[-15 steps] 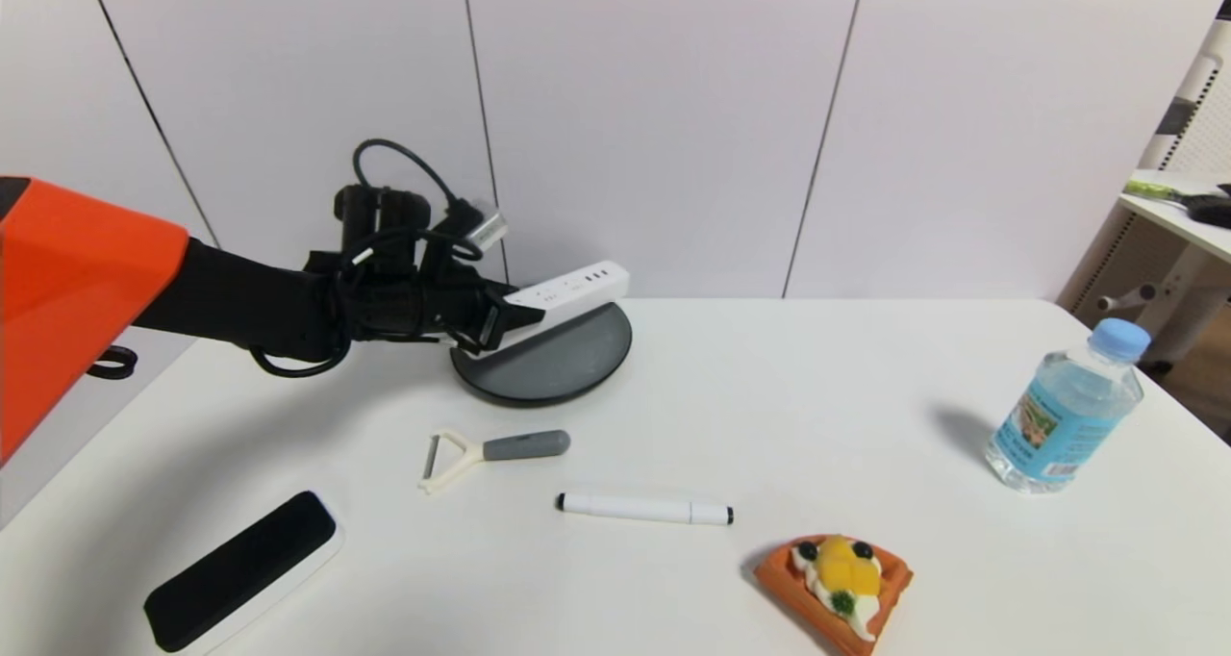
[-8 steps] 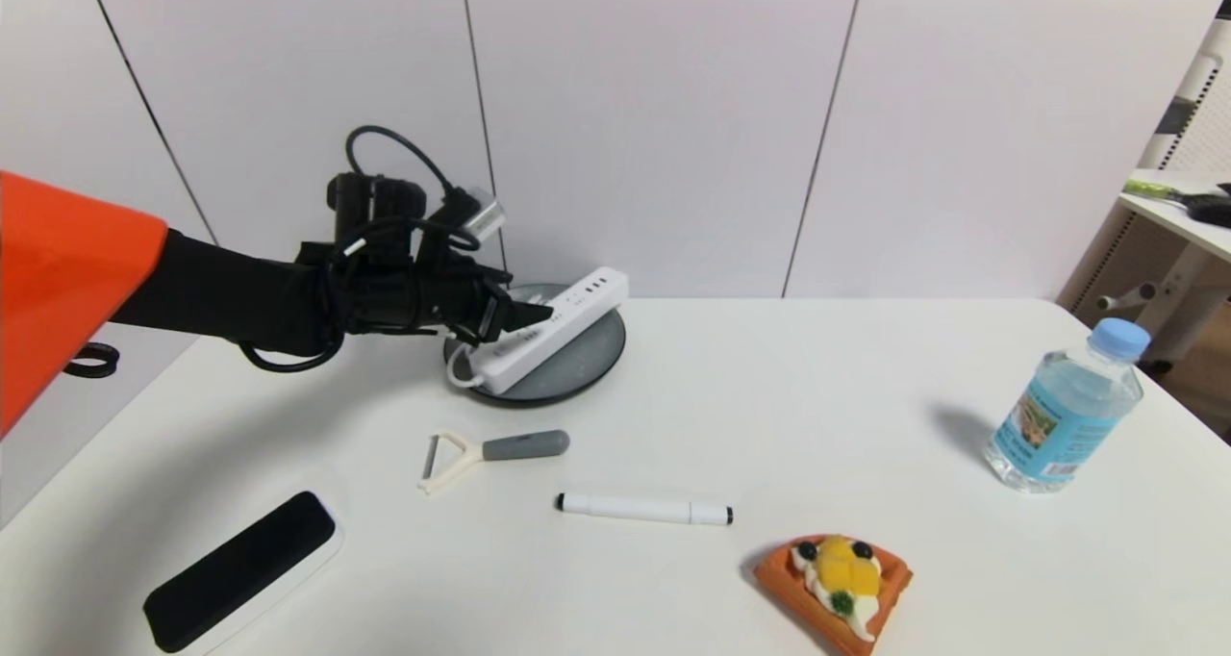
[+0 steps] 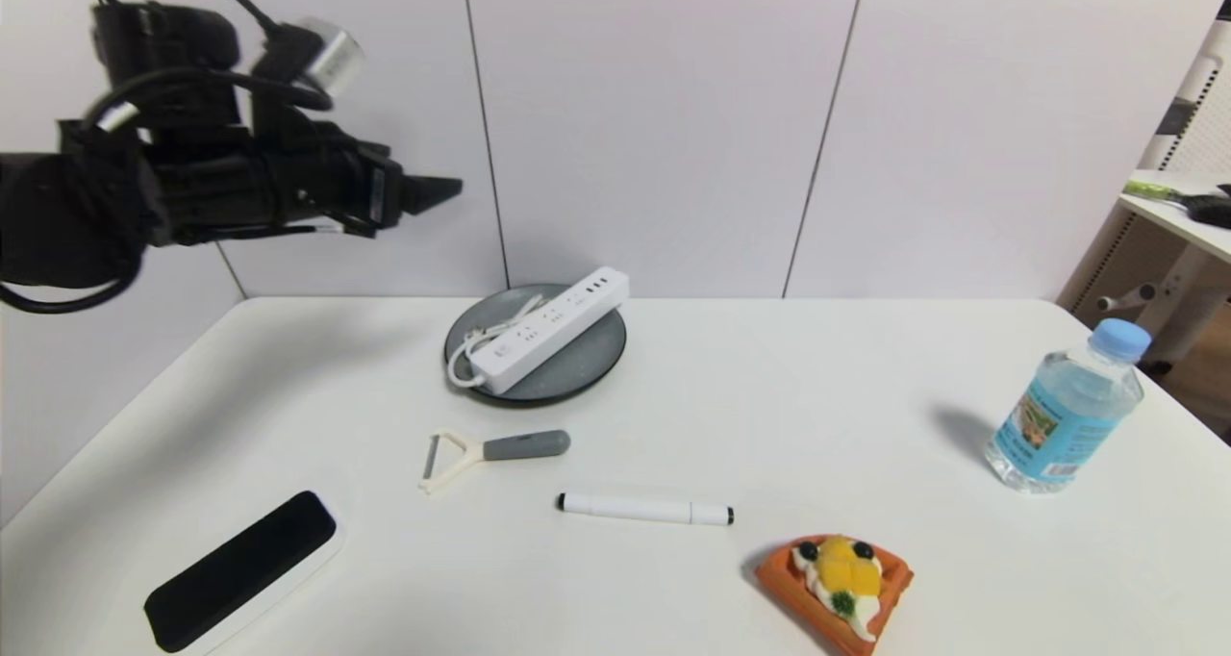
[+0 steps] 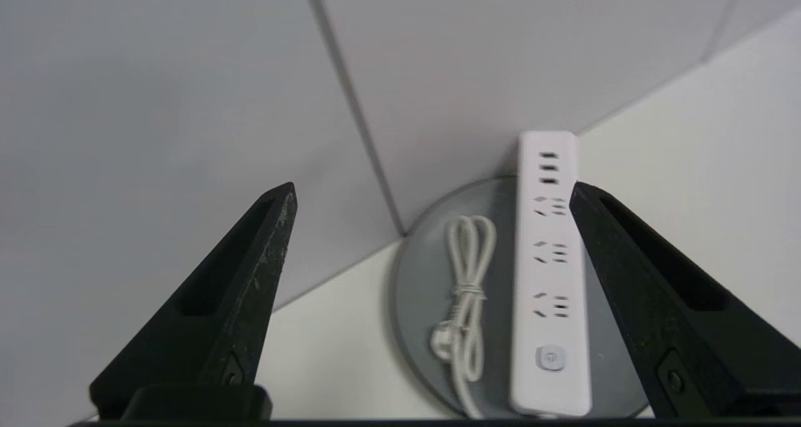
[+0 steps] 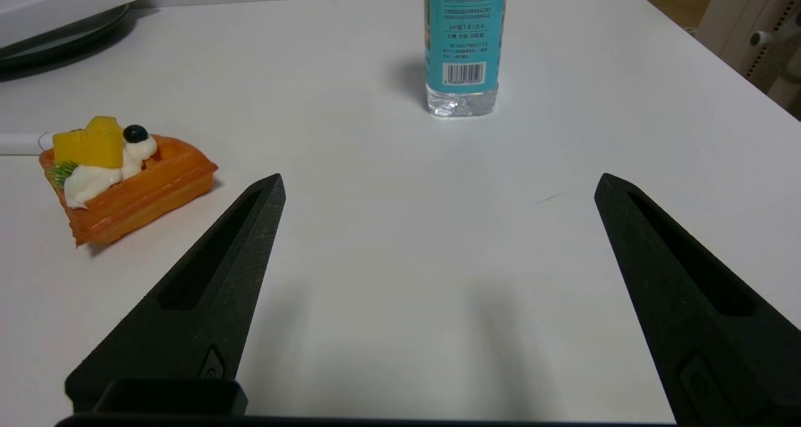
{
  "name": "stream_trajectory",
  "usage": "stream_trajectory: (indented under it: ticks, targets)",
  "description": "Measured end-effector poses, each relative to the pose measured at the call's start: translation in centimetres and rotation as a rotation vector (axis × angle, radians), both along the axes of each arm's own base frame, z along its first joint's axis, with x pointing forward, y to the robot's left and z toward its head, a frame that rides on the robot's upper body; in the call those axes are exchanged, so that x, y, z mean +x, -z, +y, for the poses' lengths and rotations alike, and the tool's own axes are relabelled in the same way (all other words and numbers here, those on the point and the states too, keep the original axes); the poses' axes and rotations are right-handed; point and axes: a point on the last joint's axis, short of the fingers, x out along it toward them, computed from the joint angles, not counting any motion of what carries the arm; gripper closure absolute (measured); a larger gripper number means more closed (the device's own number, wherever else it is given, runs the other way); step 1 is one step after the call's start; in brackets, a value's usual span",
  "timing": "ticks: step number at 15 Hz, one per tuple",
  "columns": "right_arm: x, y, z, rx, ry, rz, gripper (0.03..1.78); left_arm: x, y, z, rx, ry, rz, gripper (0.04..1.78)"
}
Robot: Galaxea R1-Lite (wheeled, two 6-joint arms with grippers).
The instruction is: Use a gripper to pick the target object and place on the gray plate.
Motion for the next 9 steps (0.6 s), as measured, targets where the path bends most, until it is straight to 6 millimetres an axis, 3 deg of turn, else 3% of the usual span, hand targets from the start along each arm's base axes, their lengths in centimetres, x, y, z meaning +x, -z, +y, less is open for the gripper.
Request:
stream_trajectory:
  ticks: [2,5,7,9]
  targets:
    - [0.0,0.0,0.0,0.0,0.0,0.0,0.1,-3.2,-3.4,2.8,-0.007,-0.142,-0.084,0.21]
    - [0.0,0.0,0.0,0.0,0.0,0.0,0.1,-8.8,-5.8,5.9,-0.01,-0.284,-0.136,0.18]
    - [0.0,0.0,0.0,0.0,0.0,0.0,0.1,-13.2,-4.4,7.0,-0.02,-0.346,-0.095,0.17]
    - [0.0,0.0,0.0,0.0,0.0,0.001,0.1,-17.3,-1.1,7.3,-0.045,-0.388,-0.02,0.16]
